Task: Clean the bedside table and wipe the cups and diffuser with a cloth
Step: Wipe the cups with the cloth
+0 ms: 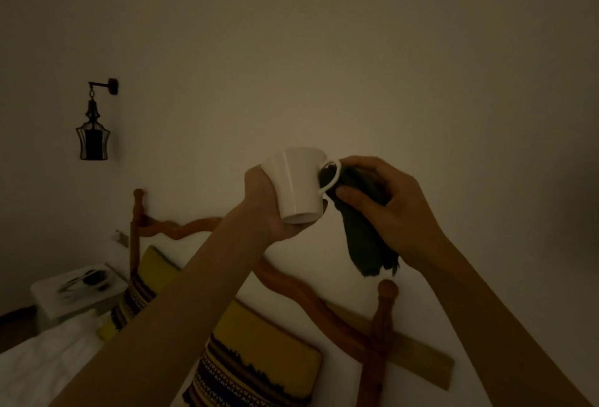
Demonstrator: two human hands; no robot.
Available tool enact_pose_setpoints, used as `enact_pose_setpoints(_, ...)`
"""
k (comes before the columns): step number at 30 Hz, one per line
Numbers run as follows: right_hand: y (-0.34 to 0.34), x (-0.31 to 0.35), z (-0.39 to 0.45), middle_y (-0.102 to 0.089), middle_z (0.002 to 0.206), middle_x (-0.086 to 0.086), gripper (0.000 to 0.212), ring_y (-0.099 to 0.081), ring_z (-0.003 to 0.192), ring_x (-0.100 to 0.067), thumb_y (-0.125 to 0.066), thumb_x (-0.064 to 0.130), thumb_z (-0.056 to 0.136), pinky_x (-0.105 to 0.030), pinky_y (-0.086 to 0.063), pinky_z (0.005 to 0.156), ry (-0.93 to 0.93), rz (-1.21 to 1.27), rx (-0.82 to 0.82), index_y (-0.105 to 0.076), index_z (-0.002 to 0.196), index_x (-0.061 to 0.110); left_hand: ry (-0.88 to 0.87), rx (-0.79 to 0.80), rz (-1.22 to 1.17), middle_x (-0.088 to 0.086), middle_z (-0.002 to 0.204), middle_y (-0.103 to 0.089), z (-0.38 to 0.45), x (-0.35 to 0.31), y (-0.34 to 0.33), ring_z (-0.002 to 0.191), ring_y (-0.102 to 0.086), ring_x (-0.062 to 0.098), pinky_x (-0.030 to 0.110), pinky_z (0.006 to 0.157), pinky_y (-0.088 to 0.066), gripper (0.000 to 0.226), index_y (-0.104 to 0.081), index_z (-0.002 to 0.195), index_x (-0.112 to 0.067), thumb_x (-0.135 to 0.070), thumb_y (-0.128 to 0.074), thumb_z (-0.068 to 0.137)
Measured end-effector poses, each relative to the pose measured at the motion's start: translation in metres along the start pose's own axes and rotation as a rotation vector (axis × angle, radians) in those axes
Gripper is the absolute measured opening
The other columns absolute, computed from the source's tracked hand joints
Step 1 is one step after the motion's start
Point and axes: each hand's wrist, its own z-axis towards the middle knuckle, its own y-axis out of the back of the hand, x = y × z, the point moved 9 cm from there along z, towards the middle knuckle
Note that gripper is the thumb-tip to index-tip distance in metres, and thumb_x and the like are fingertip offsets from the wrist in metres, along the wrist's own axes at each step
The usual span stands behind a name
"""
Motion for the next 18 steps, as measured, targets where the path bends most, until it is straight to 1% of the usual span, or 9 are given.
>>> enact_pose_setpoints(3,0.004,0.000,0.000,-0.071,0.106,0.016,0.028,-0.070,0.095,-0.010,-0.070,0.035,0.081,-0.019,-0.057,0.072,-0.034,0.155,0.006,-0.068,0.108,0.039,0.101,0.003,-0.022,0.007,0.072,-0.060,-0.003,0.015,0.004,0.058,-0.054,0.021,0.029,0.063,-0.052,0.031,-0.062,0.081,-0.013,-0.034,-0.042,0.093)
enact_pose_setpoints(6,-0.002,-0.018,-0.003,-0.074,0.101,0.000,0.038,-0.073,0.080,-0.015,-0.069,0.034,0.081,-0.022,-0.057,0.065,-0.170,0.409,-0.062,-0.068,0.118,0.027,0.097,0.032,-0.076,0.007,0.079,-0.059,-0.001,0.019,0.006,0.064,-0.054,0.022,0.030,0.061,-0.055,0.031,-0.061,0.087,-0.013,-0.034,-0.040,0.096)
enact_pose_setpoints(8,-0.018,-0.042,-0.009,-0.073,0.089,-0.009,0.047,-0.071,0.067,-0.016,-0.063,0.034,0.086,-0.024,-0.058,0.057,-0.419,0.886,-0.117,-0.060,0.129,0.015,0.074,0.049,-0.100,0.008,0.081,-0.062,0.000,0.018,0.007,0.064,-0.056,0.023,0.032,0.059,-0.057,0.035,-0.063,0.089,-0.012,-0.034,-0.037,0.096)
enact_pose_setpoints(10,-0.015,-0.054,-0.012,-0.072,0.086,-0.009,0.048,-0.070,0.063,-0.015,-0.057,0.037,0.093,-0.025,-0.059,0.054,-0.510,1.231,-0.269,-0.056,0.135,0.014,0.061,0.034,-0.108,0.008,0.078,-0.062,0.000,0.020,0.011,0.061,-0.057,0.024,0.032,0.056,-0.057,0.038,-0.063,0.091,-0.011,-0.034,-0.034,0.097)
enact_pose_setpoints(11,-0.006,-0.050,-0.009,-0.073,0.090,-0.007,0.044,-0.071,0.067,-0.015,-0.058,0.037,0.093,-0.025,-0.059,0.055,-0.446,1.208,-0.310,-0.058,0.134,0.020,0.063,0.008,-0.122,0.008,0.077,-0.061,0.001,0.022,0.015,0.060,-0.057,0.024,0.032,0.055,-0.057,0.038,-0.062,0.090,-0.011,-0.034,-0.033,0.096)
enact_pose_setpoints(12,0.005,-0.042,-0.007,-0.074,0.096,-0.003,0.037,-0.073,0.073,-0.015,-0.061,0.035,0.092,-0.026,-0.060,0.059,-0.348,1.000,-0.362,-0.061,0.128,0.028,0.049,-0.007,-0.131,0.008,0.074,-0.061,0.002,0.022,0.017,0.058,-0.056,0.024,0.032,0.055,-0.056,0.040,-0.063,0.086,-0.011,-0.034,-0.032,0.096)
enact_pose_setpoints(14,0.014,-0.015,-0.007,-0.071,0.107,0.011,0.023,-0.072,0.090,-0.012,-0.061,0.028,0.096,-0.027,-0.060,0.072,-0.085,0.356,-0.433,-0.061,0.118,0.036,-0.013,-0.023,-0.108,0.008,0.069,-0.060,0.005,0.017,0.018,0.055,-0.056,0.023,0.029,0.058,-0.052,0.047,-0.066,0.076,-0.011,-0.035,-0.031,0.096)
enact_pose_setpoints(15,0.003,-0.006,-0.009,-0.068,0.111,0.013,0.022,-0.070,0.097,-0.010,-0.059,0.026,0.098,-0.028,-0.059,0.079,0.002,0.161,-0.413,-0.058,0.119,0.035,-0.045,-0.044,-0.083,0.008,0.069,-0.060,0.005,0.016,0.017,0.056,-0.055,0.023,0.029,0.061,-0.049,0.045,-0.065,0.078,-0.012,-0.036,-0.032,0.096)
enact_pose_setpoints(18,-0.022,-0.012,-0.013,-0.061,0.119,0.012,0.024,-0.062,0.108,-0.003,-0.055,0.032,0.100,-0.023,-0.054,0.090,0.027,0.005,-0.481,-0.054,0.124,0.030,-0.134,-0.124,-0.007,0.009,0.076,-0.058,0.002,0.017,0.013,0.068,-0.055,0.025,0.034,0.068,-0.048,0.032,-0.056,0.084,-0.014,-0.040,-0.037,0.090)
